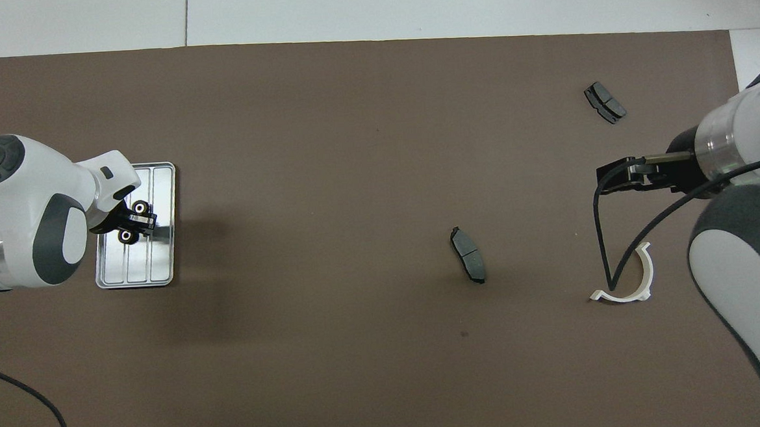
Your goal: Pick bearing gear from pile to tray
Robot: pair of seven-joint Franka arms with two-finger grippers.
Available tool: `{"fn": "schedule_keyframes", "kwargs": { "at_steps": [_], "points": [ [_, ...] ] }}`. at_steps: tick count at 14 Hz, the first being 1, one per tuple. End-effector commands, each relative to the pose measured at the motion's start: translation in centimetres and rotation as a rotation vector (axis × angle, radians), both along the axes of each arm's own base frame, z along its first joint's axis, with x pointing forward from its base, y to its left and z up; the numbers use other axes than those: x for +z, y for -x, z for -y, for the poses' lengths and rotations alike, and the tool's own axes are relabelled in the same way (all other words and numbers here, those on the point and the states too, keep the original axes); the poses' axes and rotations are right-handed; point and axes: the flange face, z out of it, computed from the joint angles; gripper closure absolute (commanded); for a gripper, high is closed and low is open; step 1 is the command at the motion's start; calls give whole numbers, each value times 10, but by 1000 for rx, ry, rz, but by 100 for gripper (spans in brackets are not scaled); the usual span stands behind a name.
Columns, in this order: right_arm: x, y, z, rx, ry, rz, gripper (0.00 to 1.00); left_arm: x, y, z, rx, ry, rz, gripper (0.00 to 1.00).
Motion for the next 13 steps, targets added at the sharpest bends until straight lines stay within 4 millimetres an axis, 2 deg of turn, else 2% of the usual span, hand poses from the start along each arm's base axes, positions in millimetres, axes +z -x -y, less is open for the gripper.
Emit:
{"fn": "schedule_keyframes", "kwargs": {
  "at_steps": [1, 3, 6, 8, 10, 11, 13],
  "points": [
    [3, 4, 3, 22, -28, 15, 0, 68, -23, 5, 24, 48, 3, 0],
    [3, 4, 3, 22, -28, 13, 0, 120, -35, 7, 35, 79, 5, 0],
    [3, 4, 3, 22, -28, 13, 0, 170, -33, 16, 49, 82, -6, 0],
    [3, 4, 3, 23, -28, 13, 0, 194, -28, 19, 58, 82, 6, 0],
    [2, 3, 3, 23, -30, 13, 0, 236, -11, 24, 45, 78, 69, 0],
    [3, 5, 3, 22, -27, 9, 0, 248, -2, 24, 43, 74, 77, 0],
    [3, 5, 3, 22, -28, 12, 0, 256, 5, 21, 47, 71, 71, 0]
  ]
}}
